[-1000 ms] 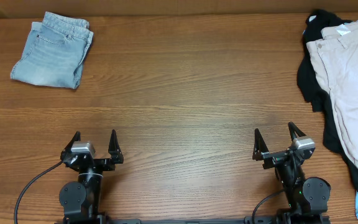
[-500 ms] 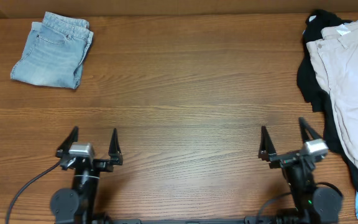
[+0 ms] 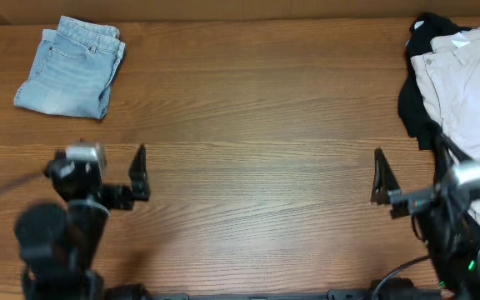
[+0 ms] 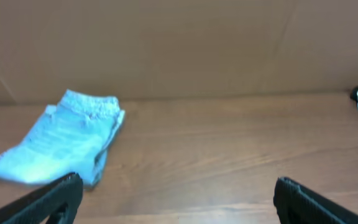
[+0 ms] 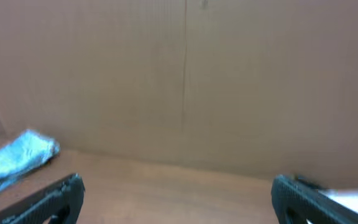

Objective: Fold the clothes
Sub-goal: 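Reach the right gripper to the clothes pile and grasp beige shorts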

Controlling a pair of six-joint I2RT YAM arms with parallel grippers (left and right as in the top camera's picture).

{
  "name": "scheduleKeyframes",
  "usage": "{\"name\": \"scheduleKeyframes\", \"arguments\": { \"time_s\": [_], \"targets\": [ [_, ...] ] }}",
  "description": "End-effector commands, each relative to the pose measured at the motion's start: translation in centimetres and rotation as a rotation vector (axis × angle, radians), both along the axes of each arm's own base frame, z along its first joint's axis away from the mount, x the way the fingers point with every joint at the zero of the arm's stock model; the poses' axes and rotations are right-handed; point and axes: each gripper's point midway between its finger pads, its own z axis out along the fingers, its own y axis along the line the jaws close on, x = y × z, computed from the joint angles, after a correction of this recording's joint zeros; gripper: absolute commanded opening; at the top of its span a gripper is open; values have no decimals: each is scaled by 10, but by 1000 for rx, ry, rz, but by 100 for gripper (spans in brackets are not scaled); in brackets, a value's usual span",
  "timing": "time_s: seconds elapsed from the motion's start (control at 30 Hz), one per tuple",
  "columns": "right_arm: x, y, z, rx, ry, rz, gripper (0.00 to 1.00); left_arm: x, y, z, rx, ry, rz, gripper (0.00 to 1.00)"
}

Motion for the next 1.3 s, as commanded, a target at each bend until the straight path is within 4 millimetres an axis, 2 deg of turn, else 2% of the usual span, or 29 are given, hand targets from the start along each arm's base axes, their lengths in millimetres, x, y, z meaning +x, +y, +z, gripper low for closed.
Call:
{"name": "scheduleKeyframes", "arguments": {
  "time_s": [0.0, 0.17, 0.3, 0.47, 0.53, 0.57, 0.7, 0.8, 0.87, 1.07, 1.27],
  "targets": [
    [16, 0, 22, -10, 75, -4, 100, 19, -3, 18, 5, 108, -33, 100],
    [54, 2, 11, -21, 347, -3, 100, 43, -3, 14, -35, 368, -48, 100],
    [86, 5, -6, -24, 516, 7, 100, 66, 0, 7, -52, 488, -49, 100],
    [128, 9, -40, 34, 633, 5, 100, 94, 4, -16, -58, 558, -42, 100],
    [145, 0, -51, 39, 652, -35, 100, 100, 5, -28, -64, 595, -43, 100],
    [152, -9, -55, 68, 659, -76, 100, 103, 4, -34, -75, 613, -43, 100],
    [179, -74, -75, 253, 689, -290, 100, 112, 1, -52, -108, 667, -60, 100],
    [183, -131, -102, 363, 744, -433, 100, 115, 1, -59, -111, 687, -60, 100],
    [177, -163, -128, 405, 816, -516, 100, 116, 0, -62, -114, 698, -64, 100],
    [146, -220, -210, 514, 1068, -678, 100, 118, -3, -63, -127, 697, -81, 100],
    [128, -248, -279, 594, 1248, -753, 95, 121, -3, -62, -125, 684, -81, 99]
  ]
}}
